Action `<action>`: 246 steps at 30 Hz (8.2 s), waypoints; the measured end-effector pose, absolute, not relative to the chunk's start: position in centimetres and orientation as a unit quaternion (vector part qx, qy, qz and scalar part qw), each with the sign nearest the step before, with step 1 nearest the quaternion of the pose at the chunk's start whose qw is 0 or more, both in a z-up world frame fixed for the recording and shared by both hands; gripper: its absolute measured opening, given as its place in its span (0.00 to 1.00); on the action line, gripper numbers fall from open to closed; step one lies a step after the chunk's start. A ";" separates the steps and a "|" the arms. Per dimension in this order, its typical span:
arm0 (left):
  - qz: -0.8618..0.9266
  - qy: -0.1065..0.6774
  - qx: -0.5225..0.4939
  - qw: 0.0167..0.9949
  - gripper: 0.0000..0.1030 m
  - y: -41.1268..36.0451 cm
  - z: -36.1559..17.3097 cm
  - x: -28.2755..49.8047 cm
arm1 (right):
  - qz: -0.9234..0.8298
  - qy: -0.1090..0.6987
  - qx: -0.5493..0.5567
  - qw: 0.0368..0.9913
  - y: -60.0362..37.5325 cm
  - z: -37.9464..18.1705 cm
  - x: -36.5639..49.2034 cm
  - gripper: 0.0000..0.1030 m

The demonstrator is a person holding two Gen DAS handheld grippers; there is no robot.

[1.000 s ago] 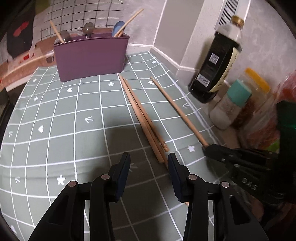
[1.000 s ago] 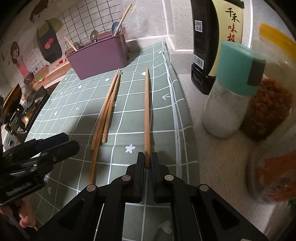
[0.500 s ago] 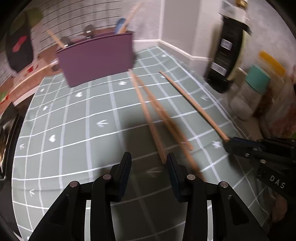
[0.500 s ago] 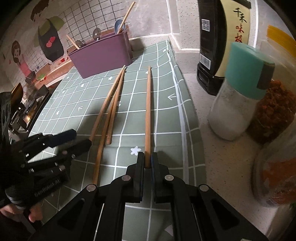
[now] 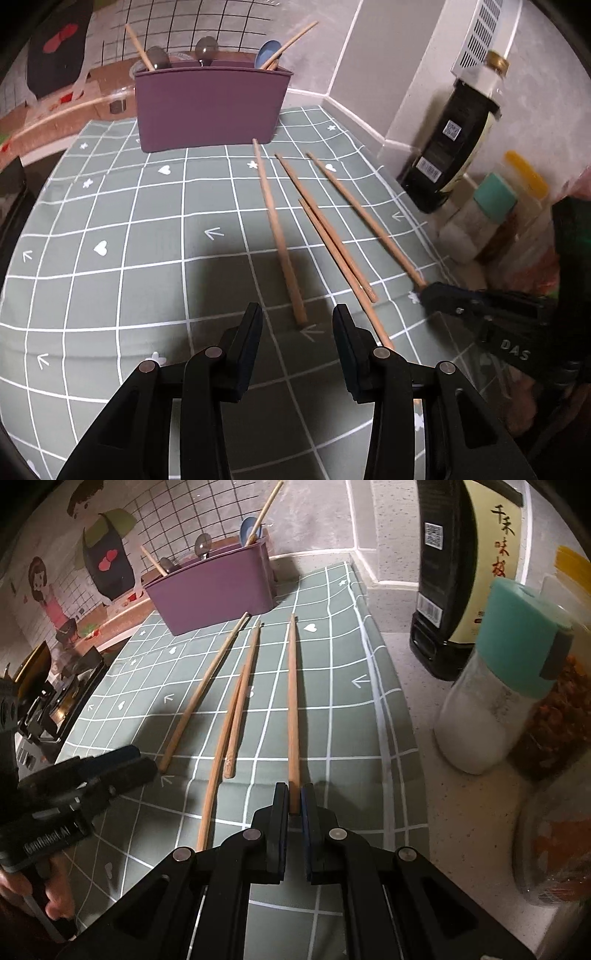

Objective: Organize utensils

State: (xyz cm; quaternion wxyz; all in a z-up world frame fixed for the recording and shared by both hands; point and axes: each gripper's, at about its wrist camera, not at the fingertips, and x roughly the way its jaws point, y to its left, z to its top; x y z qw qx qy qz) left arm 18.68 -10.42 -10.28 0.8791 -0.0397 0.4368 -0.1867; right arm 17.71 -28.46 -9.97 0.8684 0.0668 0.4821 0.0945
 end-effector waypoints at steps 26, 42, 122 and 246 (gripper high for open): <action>-0.116 0.438 -0.014 0.891 0.07 -11.7 -10.5 20.3 | 0.084 0.475 0.049 0.875 -27.8 -9.5 17.9 0.07; -0.094 0.303 -0.015 0.948 0.07 -5.2 2.4 18.3 | 0.058 0.387 -0.018 0.920 -27.3 -1.3 18.1 0.06; -0.094 0.289 -0.103 0.947 0.25 1.0 9.2 34.2 | 0.034 0.348 0.028 0.936 -26.8 7.1 31.8 0.35; -0.168 0.476 -0.020 0.863 0.30 -16.6 -10.8 12.1 | 0.061 0.457 0.030 0.887 -29.5 -7.7 13.9 0.06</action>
